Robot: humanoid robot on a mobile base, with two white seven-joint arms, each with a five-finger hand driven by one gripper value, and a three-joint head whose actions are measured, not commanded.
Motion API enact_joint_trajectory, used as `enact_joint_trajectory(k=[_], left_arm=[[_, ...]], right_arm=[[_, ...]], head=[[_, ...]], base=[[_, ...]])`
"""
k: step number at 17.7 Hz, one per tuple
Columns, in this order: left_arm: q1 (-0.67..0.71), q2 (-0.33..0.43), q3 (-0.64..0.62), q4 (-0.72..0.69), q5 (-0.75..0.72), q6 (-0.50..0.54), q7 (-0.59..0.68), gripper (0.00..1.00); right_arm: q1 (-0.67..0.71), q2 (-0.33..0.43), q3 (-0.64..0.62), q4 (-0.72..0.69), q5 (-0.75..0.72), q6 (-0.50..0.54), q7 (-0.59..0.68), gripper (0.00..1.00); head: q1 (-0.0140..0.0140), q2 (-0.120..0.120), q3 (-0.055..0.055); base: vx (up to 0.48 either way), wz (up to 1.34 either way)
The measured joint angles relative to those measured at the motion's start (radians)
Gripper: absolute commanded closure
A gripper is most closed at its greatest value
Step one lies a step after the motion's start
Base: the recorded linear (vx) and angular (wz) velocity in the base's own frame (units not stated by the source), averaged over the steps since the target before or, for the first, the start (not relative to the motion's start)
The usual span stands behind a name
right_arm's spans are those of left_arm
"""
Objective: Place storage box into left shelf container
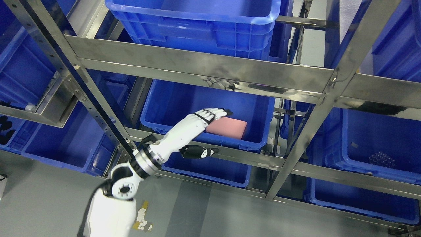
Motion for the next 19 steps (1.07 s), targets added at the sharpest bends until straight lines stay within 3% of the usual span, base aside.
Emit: enact_joint_trajectory(k=[4, 6, 11, 19], left_arm=[[0.127, 0.000, -0.006, -0.017, 0.184, 0.099, 0.291, 0.00], [0.189, 0.000, 0.010, -0.029, 0.262, 0.142, 0.376, 0.00], [0.303, 0.000, 0.039, -0.073, 0.376, 0.203, 0.414, 0.00], [0.361, 0.000, 0.043, -0.128, 0.429, 0.250, 0.417, 0.00]], right_arm=[[0.000, 0.000, 0.000, 0.000, 0.000, 0.000, 0.000, 0.00], [0.000, 0.000, 0.000, 0.000, 0.000, 0.000, 0.000, 0.00], [0.000, 0.000, 0.000, 0.000, 0.000, 0.000, 0.000, 0.00], [0.000, 0.000, 0.000, 0.000, 0.000, 0.000, 0.000, 0.00]], head=[[0.0000, 0.000, 0.000], [0.0000, 0.000, 0.000], [0.0000, 0.000, 0.000], [0.0000, 0.000, 0.000]], base=[[0.000, 0.00], [0.000, 0.00], [0.000, 0.00], [0.000, 0.00]])
